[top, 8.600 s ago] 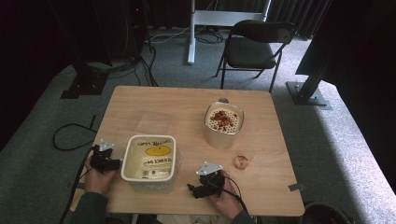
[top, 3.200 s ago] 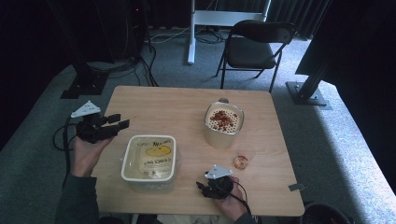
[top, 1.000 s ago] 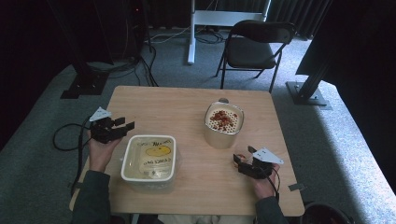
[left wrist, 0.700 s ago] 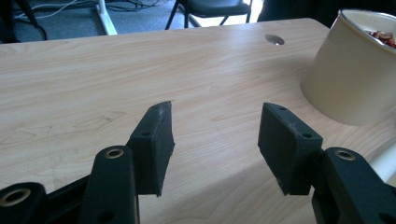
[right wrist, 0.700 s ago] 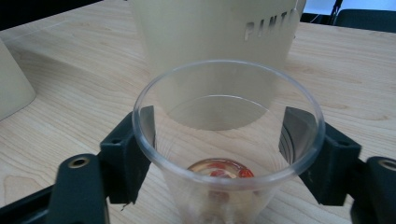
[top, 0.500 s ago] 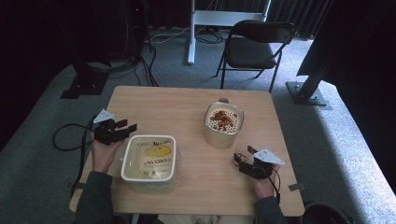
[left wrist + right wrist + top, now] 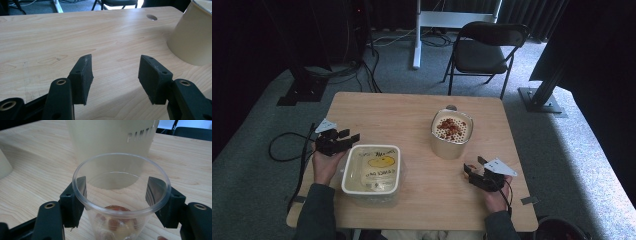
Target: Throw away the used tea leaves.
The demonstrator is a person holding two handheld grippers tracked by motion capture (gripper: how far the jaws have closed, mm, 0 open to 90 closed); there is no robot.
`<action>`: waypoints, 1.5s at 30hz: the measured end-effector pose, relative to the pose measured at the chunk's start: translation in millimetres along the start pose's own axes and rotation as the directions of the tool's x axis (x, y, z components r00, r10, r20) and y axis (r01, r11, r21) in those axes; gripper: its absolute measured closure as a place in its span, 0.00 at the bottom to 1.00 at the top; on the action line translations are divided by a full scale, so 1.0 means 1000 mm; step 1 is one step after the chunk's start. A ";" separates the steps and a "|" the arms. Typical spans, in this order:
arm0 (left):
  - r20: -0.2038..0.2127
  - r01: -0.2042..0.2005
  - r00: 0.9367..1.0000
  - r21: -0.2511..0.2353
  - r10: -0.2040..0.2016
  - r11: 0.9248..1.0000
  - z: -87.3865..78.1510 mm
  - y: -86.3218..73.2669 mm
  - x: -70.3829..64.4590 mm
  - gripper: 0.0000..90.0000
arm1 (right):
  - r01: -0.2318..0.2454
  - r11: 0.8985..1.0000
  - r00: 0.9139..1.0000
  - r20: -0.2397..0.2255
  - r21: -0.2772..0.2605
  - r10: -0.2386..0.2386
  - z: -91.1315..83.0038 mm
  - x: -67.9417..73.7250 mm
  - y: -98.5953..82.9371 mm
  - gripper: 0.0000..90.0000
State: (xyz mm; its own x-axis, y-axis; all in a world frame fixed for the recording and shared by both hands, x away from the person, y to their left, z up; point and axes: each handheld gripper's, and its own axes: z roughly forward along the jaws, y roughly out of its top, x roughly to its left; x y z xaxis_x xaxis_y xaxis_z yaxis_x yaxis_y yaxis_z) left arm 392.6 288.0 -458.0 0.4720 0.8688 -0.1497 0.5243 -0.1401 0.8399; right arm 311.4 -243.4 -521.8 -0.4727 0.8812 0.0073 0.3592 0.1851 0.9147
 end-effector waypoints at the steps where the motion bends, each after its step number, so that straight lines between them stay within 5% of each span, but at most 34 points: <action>1: -0.003 0.000 1.000 0.003 0.000 1.000 0.000 -0.001 0.001 0.51 | 0.008 1.000 1.000 0.006 0.007 -0.008 0.000 0.001 0.001 0.37; 7: -0.030 0.010 1.000 0.017 -0.010 1.000 0.004 -0.006 0.003 0.50 | 0.033 0.999 0.999 0.026 0.013 -0.033 -0.001 -0.001 0.016 0.37; 20: -0.077 0.030 0.997 0.010 -0.029 1.000 0.001 -0.010 0.007 0.50 | 0.012 1.000 0.996 0.085 -0.027 -0.009 0.004 -0.025 0.056 0.37; 34: -0.085 0.065 0.994 0.002 -0.065 0.998 -0.003 -0.019 0.017 0.50 | 0.006 0.999 0.992 0.128 -0.047 0.000 0.015 -0.056 0.098 0.37; 45: -0.088 0.067 0.994 0.018 -0.065 0.998 0.004 -0.025 0.015 0.50 | 0.023 0.998 0.990 0.143 -0.055 -0.015 0.031 -0.064 0.129 0.37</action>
State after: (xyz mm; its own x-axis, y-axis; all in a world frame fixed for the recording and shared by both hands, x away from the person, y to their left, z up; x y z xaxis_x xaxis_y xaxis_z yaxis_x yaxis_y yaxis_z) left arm 389.8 302.8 -483.5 0.3724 0.9146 -0.1577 0.5676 -0.0900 0.8184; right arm 413.1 -262.7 -416.9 -0.3584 0.9314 -0.0643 0.3031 0.1812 0.9356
